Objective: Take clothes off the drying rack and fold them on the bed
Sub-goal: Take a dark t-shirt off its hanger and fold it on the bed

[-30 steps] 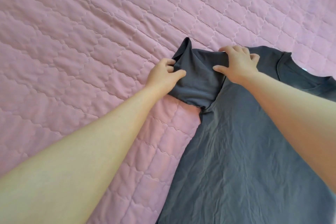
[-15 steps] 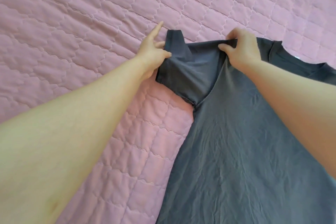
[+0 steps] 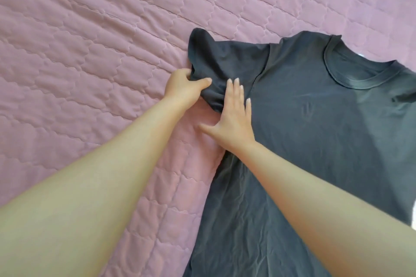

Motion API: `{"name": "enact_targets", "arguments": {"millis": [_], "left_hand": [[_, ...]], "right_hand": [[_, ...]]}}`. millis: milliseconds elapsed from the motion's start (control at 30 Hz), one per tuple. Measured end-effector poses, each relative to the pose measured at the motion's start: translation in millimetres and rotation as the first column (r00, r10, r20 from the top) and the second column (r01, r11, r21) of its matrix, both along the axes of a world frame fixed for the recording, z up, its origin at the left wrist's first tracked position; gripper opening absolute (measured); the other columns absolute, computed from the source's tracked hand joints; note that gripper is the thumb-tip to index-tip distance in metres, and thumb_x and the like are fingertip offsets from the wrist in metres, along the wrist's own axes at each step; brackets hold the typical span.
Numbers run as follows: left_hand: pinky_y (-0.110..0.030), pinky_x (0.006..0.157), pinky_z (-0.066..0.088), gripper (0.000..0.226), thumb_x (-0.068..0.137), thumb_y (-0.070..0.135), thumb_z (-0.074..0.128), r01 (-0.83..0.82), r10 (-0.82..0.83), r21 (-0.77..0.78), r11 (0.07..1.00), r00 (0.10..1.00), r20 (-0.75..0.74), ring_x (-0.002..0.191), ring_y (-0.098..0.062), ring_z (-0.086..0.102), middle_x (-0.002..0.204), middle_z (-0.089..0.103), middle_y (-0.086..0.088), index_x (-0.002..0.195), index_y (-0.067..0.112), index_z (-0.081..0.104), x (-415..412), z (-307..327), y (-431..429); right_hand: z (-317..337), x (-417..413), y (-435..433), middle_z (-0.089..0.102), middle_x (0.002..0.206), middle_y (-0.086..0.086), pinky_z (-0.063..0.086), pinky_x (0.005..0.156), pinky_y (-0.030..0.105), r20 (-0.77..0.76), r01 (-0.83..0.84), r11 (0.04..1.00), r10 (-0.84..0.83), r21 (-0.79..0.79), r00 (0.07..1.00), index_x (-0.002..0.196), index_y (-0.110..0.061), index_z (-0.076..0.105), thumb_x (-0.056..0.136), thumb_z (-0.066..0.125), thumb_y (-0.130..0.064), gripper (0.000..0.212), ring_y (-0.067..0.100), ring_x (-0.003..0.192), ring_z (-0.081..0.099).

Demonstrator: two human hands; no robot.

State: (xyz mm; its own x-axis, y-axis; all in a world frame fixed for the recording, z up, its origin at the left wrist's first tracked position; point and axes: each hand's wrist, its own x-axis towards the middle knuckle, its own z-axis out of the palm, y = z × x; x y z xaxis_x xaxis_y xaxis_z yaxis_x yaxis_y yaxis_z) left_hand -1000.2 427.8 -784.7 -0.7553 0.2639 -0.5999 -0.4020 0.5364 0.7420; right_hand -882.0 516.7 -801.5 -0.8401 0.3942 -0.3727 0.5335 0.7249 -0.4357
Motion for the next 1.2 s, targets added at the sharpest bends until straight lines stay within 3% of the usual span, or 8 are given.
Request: {"name": "enact_targets", "arguments": {"millis": [133, 267, 367, 500, 667, 900, 1100, 1200], "left_hand": [[-0.027, 0.08, 0.055, 0.011, 0.09, 0.019, 0.066, 0.089, -0.049, 0.28, 0.956, 0.988, -0.147, 0.081, -0.007, 0.067, 0.087, 0.072, 0.002, 0.093, 0.008, 0.068, 14, 31, 7], [-0.034, 0.088, 0.053, 0.017, 0.094, 0.034, 0.057, -0.013, 0.072, 0.291, 0.957, 0.979, -0.192, 0.088, -0.013, 0.066, 0.092, 0.071, 0.001, 0.093, 0.02, 0.066, 29, 38, 0], [-0.025, 0.089, 0.049, 0.013, 0.089, 0.034, 0.065, 0.054, -0.025, 0.145, 0.988, 0.981, -0.195, 0.088, 0.003, 0.06, 0.097, 0.065, 0.011, 0.098, 0.026, 0.06, 75, 34, -15], [-0.024, 0.081, 0.049, 0.047, 0.072, 0.046, 0.079, 0.286, -0.29, 0.05, 0.957, 0.953, 0.088, 0.087, -0.004, 0.058, 0.098, 0.059, 0.014, 0.109, 0.035, 0.054, 186, 29, -36], [-0.029, 0.091, 0.048, 0.067, 0.074, 0.047, 0.068, 0.515, -0.531, -0.226, 0.827, 0.847, -0.012, 0.112, -0.003, 0.05, 0.126, 0.04, 0.022, 0.131, 0.044, 0.032, 283, 23, -46], [-0.034, 0.068, 0.051, 0.047, 0.063, 0.021, 0.08, 0.347, -0.597, -0.538, 0.768, 0.691, -0.407, 0.085, -0.02, 0.048, 0.095, 0.05, 0.003, 0.101, 0.023, 0.053, 327, 17, -57], [-0.032, 0.062, 0.055, 0.042, 0.081, 0.03, 0.073, 0.224, -0.35, -0.424, 0.878, 0.903, -0.248, 0.08, -0.01, 0.056, 0.1, 0.05, 0.009, 0.113, 0.028, 0.046, 335, 25, -61], [-0.03, 0.055, 0.051, 0.023, 0.081, 0.03, 0.073, 0.261, -0.43, -0.475, 0.841, 0.854, -0.294, 0.068, -0.01, 0.053, 0.072, 0.05, 0.015, 0.088, 0.029, 0.051, 343, 29, -69]], "right_hand": [[13, -37, -4, 0.006, 0.162, 0.0, 0.0, 0.121, 0.041, -0.058, 0.429, 0.851, -0.466, -0.303, 0.883, 0.153, -0.026, 0.015, 0.091, 0.049, -0.016, 0.072, 0.016, 0.149, 0.003], [39, -46, 16, 0.049, 0.141, -0.003, 0.032, 0.113, 0.04, 0.123, 0.613, 0.361, -0.787, -0.703, 0.605, 0.141, -0.023, 0.046, 0.099, 0.042, -0.038, 0.044, 0.018, 0.131, 0.044], [53, -20, 62, 0.063, 0.125, 0.005, 0.05, 0.096, 0.036, 0.379, 0.462, -0.171, -0.831, -0.87, 0.406, 0.127, -0.012, 0.058, 0.098, 0.043, -0.049, 0.049, 0.021, 0.113, 0.061], [55, 50, 116, 0.072, 0.104, 0.014, 0.058, 0.078, 0.037, 0.476, 0.231, -0.429, -0.853, -0.873, 0.215, 0.117, -0.005, 0.062, 0.1, 0.037, -0.048, 0.052, 0.027, 0.092, 0.07], [26, 121, 144, 0.065, 0.122, 0.015, 0.043, 0.104, 0.048, 0.558, 0.264, -0.523, -0.827, -0.811, 0.076, 0.116, -0.006, 0.06, 0.102, 0.04, -0.036, 0.038, 0.033, 0.117, 0.059], [38, 135, 171, 0.064, 0.122, 0.013, 0.05, 0.097, 0.043, 0.494, 0.349, -0.423, -0.857, -0.836, 0.145, 0.113, -0.005, 0.06, 0.096, 0.055, -0.01, 0.019, 0.028, 0.113, 0.062], [43, 161, 176, 0.063, 0.112, 0.01, 0.055, 0.072, 0.032, 0.461, 0.473, -0.317, -0.859, -0.822, 0.225, 0.131, -0.007, 0.05, 0.097, 0.053, -0.008, 0.034, 0.021, 0.093, 0.064], [39, 172, 175, 0.061, 0.113, 0.008, 0.055, 0.07, 0.032, 0.443, 0.465, -0.296, -0.862, -0.834, 0.245, 0.127, -0.012, 0.051, 0.1, 0.048, -0.01, 0.028, 0.021, 0.093, 0.064]]}}
